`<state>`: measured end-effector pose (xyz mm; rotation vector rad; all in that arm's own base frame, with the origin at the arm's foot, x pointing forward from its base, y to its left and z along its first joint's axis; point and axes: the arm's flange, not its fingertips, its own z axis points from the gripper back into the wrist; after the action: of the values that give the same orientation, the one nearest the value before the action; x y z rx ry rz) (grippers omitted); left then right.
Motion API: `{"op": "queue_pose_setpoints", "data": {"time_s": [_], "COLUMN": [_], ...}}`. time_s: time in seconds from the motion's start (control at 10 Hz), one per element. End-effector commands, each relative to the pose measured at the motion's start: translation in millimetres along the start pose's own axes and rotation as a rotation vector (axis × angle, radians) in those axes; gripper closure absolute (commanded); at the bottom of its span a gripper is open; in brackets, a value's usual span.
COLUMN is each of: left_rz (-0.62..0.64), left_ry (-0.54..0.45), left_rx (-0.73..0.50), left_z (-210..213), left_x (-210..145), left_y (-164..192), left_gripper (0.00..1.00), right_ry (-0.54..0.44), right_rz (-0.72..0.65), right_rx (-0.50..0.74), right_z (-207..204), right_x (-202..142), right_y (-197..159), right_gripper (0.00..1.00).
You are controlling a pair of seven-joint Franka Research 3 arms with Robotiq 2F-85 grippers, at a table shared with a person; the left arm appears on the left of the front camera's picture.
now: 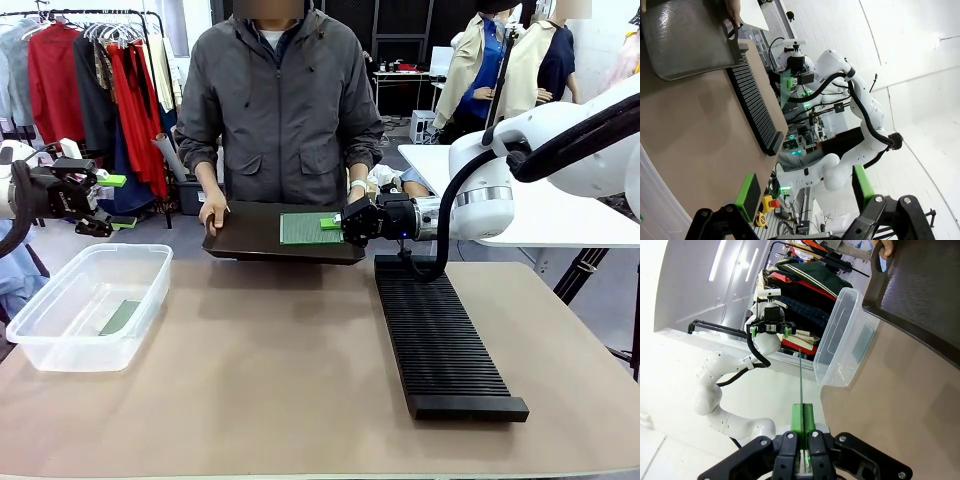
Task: Sort PCBs into racks and boxes based on the side picked up.
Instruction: If the short side of the Blank PCB is picked up, insert it into the PCB Rack ; if the long side is picked up, place it in the Organizing box.
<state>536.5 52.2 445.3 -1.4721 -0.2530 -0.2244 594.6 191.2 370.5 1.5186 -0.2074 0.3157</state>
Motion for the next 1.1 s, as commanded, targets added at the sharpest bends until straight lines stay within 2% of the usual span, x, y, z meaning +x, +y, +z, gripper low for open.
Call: {"op": "queue_pose_setpoints", "data": {"time_s": [0.0, 0.2, 0.4, 0.8, 1.0], "left_rz": [-0.004, -0.004, -0.004, -0.004, -0.004], "left_ry": [0.002, 0.002, 0.002, 0.002, 0.002], "left_rx": [0.010, 0.010, 0.010, 0.010, 0.010], "left_z": [0.3, 0.3, 0.3, 0.3, 0.3], "left_x": [-1.8, -1.8, -1.8, -1.8, -1.8], "left_y": [-3.0, -3.0, -3.0, -3.0, -3.0], "left_gripper": [0.04, 0.04, 0.04, 0.04, 0.04], "right_ry": [0.001, 0.000, 0.003, -0.009, -0.036], "right_rz": [0.014, 0.000, 0.042, 0.196, 0.219], "right_rx": [0.004, 0.000, 0.002, -0.088, -0.063], "right_z": [-1.4, 0.0, 12.8, 66.8, 92.8], "right_x": [0.3, 0.0, -2.2, -15.3, -23.0], "right_y": [2.3, 0.0, 1.6, 0.9, -0.9], "right_gripper": [1.00, 1.00, 1.00, 1.00, 1.00]}}
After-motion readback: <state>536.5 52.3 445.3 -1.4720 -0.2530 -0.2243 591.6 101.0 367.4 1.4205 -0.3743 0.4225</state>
